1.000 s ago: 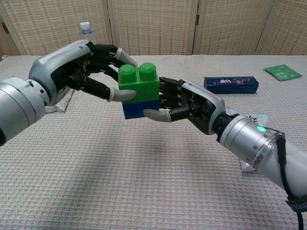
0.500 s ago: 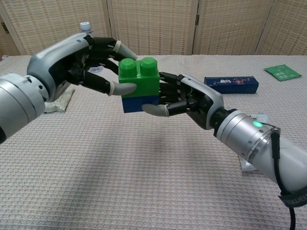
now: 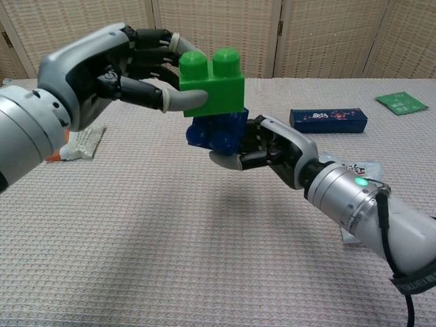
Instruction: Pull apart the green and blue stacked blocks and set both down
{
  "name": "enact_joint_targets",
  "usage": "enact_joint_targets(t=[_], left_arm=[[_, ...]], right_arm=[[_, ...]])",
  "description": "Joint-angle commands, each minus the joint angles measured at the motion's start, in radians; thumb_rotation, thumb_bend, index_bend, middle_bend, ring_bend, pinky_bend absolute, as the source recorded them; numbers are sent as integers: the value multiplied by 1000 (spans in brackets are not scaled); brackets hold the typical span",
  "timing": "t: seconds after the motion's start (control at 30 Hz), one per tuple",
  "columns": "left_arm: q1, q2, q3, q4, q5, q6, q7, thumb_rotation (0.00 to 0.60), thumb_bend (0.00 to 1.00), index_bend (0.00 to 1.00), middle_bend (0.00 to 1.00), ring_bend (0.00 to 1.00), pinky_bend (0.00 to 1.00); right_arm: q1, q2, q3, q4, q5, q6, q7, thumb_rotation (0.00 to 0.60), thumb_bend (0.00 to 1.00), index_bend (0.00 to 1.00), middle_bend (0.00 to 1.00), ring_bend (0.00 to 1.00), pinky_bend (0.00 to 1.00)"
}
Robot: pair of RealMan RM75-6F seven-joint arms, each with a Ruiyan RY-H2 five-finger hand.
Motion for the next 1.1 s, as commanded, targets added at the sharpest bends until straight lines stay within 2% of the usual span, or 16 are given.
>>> enact_joint_targets(t=[0.03,0.43,0.67,0.87,1.1], left_arm=[[-3,1,-5,-3,7,2,-2,600,472,815,939,473,73],[-6,15,-19,26,26,16,-7,600,472,815,939,473,71],[16,80,-18,76,46,23,-42,600,472,815,939,473,70],[44,124,25,90,76,20,-95,600,472,815,939,473,70],[58,119,72,170,125,32,-99,600,472,815,939,473,71]], right_arm=[[-2,-8,0,13,-2,-2,8,600,360,843,421,402,256],[-15,4,-6,29,-27,22,6,600,360,847,424,402,256],[-42,81,-29,21,-51,53,-66,600,361,847,424,401,257],[-45,220,-48,-48,-62,36,-282,600,361,847,423,400,256],[-66,369,-53,-172,2,-1,-553,600,361,847,424,401,262]])
